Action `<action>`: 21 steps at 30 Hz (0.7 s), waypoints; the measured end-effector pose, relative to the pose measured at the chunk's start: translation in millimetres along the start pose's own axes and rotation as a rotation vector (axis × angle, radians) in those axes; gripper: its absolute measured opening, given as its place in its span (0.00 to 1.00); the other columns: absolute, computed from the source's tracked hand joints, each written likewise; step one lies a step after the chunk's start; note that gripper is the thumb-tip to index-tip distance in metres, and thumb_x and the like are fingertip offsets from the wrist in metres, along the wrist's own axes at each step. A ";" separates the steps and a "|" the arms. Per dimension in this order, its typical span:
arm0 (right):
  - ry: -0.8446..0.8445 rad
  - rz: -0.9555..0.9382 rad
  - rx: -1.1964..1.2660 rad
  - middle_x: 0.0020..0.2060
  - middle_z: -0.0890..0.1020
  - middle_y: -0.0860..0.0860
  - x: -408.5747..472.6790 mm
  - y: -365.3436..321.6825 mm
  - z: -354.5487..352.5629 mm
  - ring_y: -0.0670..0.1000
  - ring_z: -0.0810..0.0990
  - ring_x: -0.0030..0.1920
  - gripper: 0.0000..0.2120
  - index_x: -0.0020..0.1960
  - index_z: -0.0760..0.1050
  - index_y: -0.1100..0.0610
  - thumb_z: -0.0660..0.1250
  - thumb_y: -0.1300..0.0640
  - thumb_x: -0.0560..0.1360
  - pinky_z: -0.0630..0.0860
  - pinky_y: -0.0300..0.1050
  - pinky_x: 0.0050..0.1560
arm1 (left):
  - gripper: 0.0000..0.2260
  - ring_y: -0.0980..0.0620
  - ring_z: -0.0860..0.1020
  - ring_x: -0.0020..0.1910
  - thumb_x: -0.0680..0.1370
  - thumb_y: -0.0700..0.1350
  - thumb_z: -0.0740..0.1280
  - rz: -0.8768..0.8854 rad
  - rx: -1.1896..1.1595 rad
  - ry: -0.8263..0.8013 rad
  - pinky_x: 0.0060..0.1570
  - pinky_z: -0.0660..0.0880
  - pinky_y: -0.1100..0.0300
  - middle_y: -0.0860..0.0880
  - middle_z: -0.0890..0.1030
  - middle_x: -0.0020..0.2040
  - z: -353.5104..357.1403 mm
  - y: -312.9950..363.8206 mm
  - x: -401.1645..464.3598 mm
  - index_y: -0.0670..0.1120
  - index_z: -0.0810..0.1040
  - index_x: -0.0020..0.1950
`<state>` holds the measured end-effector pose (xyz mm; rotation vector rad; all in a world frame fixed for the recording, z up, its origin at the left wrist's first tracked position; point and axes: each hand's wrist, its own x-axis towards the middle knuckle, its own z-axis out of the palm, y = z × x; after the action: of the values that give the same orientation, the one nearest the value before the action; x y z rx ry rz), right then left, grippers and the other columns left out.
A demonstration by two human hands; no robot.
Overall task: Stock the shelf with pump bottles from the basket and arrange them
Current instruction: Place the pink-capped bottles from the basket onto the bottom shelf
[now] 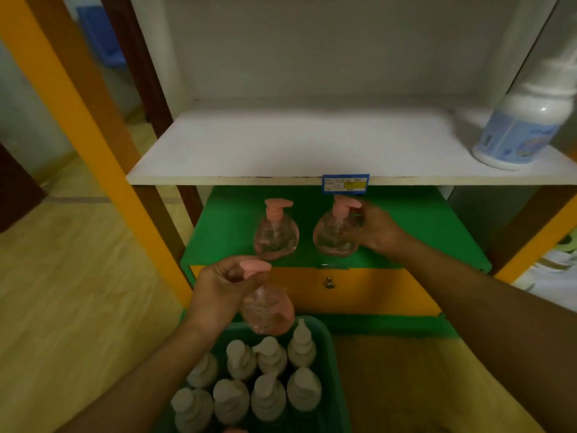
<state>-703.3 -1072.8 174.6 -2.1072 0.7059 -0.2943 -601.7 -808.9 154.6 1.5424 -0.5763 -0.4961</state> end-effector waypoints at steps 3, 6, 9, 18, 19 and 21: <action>-0.004 0.029 -0.006 0.61 0.77 0.55 3.0 0.7 2.2 0.56 0.76 0.61 0.25 0.66 0.69 0.55 0.72 0.55 0.71 0.76 0.52 0.60 | 0.11 0.56 0.84 0.38 0.69 0.34 0.73 0.003 0.010 -0.003 0.36 0.79 0.67 0.51 0.87 0.39 -1.6 -0.5 0.7 0.51 0.84 0.42; 0.070 0.006 -0.089 0.60 0.78 0.55 3.7 3.6 4.3 0.57 0.77 0.59 0.22 0.64 0.70 0.55 0.70 0.54 0.73 0.77 0.51 0.57 | 0.11 0.56 0.84 0.39 0.69 0.35 0.73 0.005 0.009 -0.005 0.37 0.78 0.68 0.50 0.87 0.40 -2.6 -0.3 0.6 0.52 0.84 0.42; 0.089 0.002 -0.073 0.61 0.78 0.54 3.9 9.7 7.5 0.56 0.77 0.59 0.22 0.65 0.70 0.54 0.70 0.55 0.73 0.77 0.50 0.55 | 0.14 0.56 0.84 0.41 0.69 0.34 0.73 -0.001 -0.012 -0.016 0.38 0.79 0.68 0.50 0.87 0.41 -2.2 0.1 -0.8 0.50 0.82 0.49; 0.402 -0.162 -0.269 0.51 0.79 0.53 -34.7 26.1 3.5 0.54 0.79 0.50 0.22 0.60 0.73 0.56 0.74 0.54 0.69 0.78 0.50 0.48 | 0.15 0.54 0.84 0.42 0.68 0.35 0.73 0.044 0.005 -0.042 0.39 0.79 0.67 0.50 0.87 0.41 1.7 8.3 -5.3 0.48 0.81 0.51; 0.391 -0.211 -0.281 0.47 0.78 0.50 -45.8 28.1 2.8 0.51 0.78 0.46 0.19 0.57 0.75 0.55 0.75 0.54 0.68 0.78 0.49 0.45 | 0.14 0.54 0.84 0.43 0.68 0.35 0.74 0.045 0.014 -0.032 0.39 0.79 0.66 0.50 0.87 0.42 3.7 10.4 -4.6 0.49 0.82 0.50; 0.292 -0.263 -0.251 0.40 0.78 0.46 -63.3 29.2 2.9 0.48 0.78 0.40 0.16 0.52 0.77 0.52 0.76 0.54 0.67 0.77 0.43 0.42 | 0.13 0.55 0.84 0.44 0.68 0.36 0.75 0.044 0.038 -0.032 0.39 0.80 0.67 0.53 0.86 0.43 12.6 16.5 -3.0 0.51 0.82 0.48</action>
<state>-764.4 -1047.5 152.3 -2.4294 0.6587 -0.7007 -612.9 -817.2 170.2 1.5572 -0.6465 -0.4787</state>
